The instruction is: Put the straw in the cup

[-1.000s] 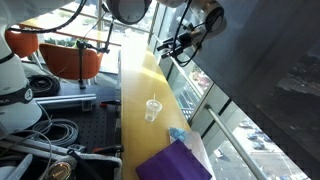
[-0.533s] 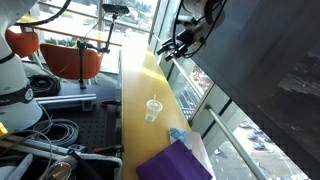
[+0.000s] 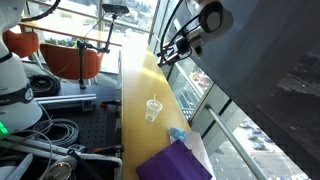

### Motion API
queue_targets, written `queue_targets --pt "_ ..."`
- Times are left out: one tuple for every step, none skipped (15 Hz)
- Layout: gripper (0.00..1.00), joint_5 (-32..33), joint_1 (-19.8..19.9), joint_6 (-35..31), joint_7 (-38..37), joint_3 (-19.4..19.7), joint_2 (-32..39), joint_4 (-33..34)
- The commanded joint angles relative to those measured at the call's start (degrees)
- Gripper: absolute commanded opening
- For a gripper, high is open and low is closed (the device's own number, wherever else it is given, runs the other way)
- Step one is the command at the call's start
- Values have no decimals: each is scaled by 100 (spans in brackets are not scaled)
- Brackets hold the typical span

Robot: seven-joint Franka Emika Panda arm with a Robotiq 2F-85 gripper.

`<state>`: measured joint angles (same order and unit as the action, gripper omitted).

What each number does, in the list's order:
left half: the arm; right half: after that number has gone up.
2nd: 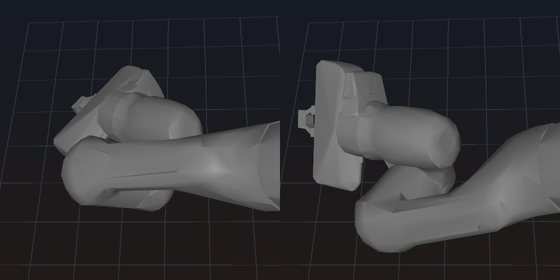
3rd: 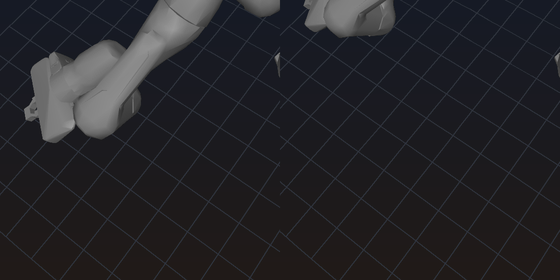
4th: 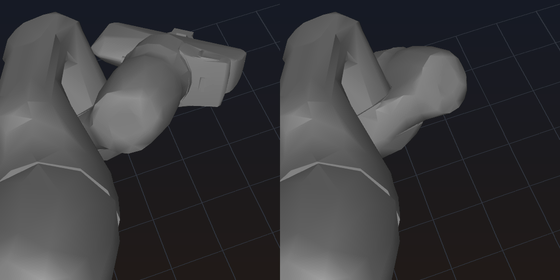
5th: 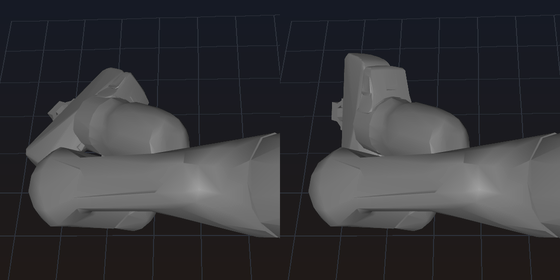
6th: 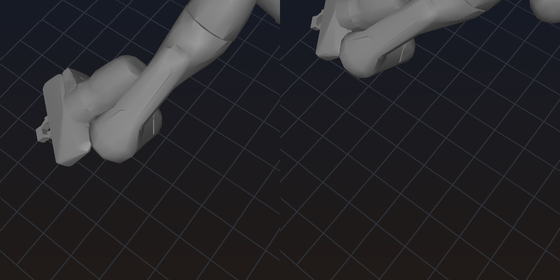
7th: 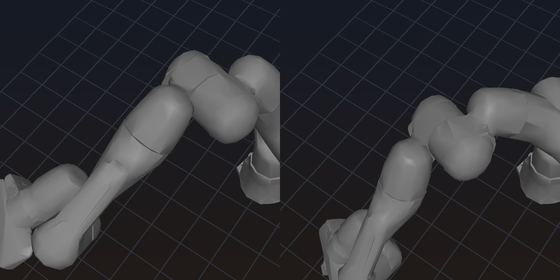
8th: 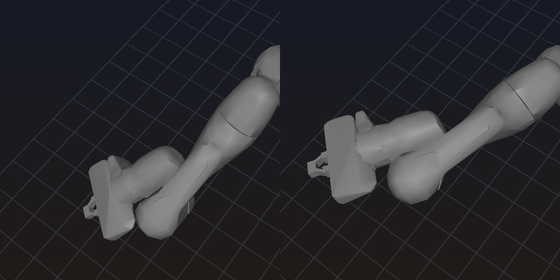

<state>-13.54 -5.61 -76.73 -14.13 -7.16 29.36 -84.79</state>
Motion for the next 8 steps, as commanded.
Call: queue_targets --pt "100 977 -274 -440 456 206 -897 -1401" --pt "100 1274 -304 -550 522 209 -1055 -1714" --pt "100 1573 -348 -659 549 187 -1223 -2047" --pt "100 1847 -388 -765 550 159 -1383 -2365" --pt "100 1406 -350 -900 -374 233 -1542 -2690" --pt "100 1456 -391 -1008 -647 224 -1713 -3038" --pt "100 1430 -412 -1105 -1003 214 -1900 -3380" --pt "100 1386 -446 -1104 -1369 188 -2021 -3573"
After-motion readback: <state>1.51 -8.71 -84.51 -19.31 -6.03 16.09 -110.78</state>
